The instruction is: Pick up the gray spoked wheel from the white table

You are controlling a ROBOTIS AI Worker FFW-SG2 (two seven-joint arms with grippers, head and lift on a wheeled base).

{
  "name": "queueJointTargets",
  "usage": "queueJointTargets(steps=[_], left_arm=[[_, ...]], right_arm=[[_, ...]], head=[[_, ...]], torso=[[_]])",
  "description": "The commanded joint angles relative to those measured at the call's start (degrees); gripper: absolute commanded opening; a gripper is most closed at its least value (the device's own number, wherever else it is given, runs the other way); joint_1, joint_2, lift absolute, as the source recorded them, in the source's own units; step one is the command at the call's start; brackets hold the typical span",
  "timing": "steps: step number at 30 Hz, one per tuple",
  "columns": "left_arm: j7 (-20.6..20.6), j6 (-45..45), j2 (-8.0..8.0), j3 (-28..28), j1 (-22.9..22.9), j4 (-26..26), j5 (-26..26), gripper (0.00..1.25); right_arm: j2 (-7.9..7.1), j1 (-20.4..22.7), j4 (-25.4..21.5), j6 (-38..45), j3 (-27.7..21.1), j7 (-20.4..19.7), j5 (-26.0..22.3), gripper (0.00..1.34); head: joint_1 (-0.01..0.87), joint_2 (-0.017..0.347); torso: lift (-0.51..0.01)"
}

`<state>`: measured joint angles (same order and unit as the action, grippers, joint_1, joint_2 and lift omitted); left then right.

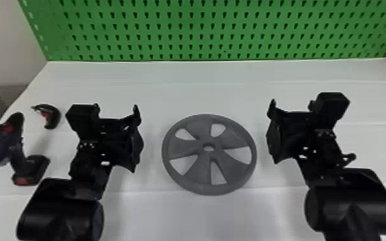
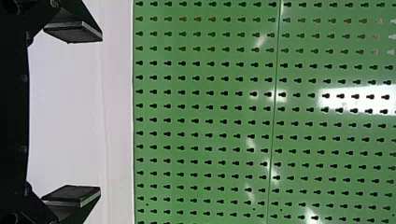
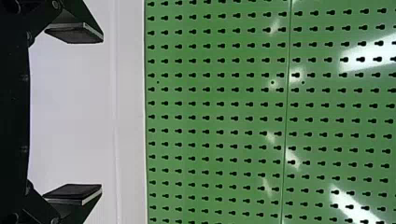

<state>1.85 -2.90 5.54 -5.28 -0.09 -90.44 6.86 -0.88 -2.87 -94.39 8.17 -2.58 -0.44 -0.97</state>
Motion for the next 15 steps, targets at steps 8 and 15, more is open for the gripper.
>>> queueJointTargets(steps=[8, 15], left_arm=[[0.0, 0.0, 0.00, 0.0, 0.0, 0.0, 0.0, 1.12], [0.0, 0.0, 0.00, 0.1, 0.0, 0.0, 0.0, 1.12]], right_arm=[[0.00, -0.1, 0.0, 0.0, 0.1, 0.0, 0.0, 1.18], [0.00, -0.1, 0.0, 0.0, 0.1, 0.0, 0.0, 1.18]], head=[[0.767, 0.035], [0.767, 0.035]], torso=[[-0.107], [-0.107]])
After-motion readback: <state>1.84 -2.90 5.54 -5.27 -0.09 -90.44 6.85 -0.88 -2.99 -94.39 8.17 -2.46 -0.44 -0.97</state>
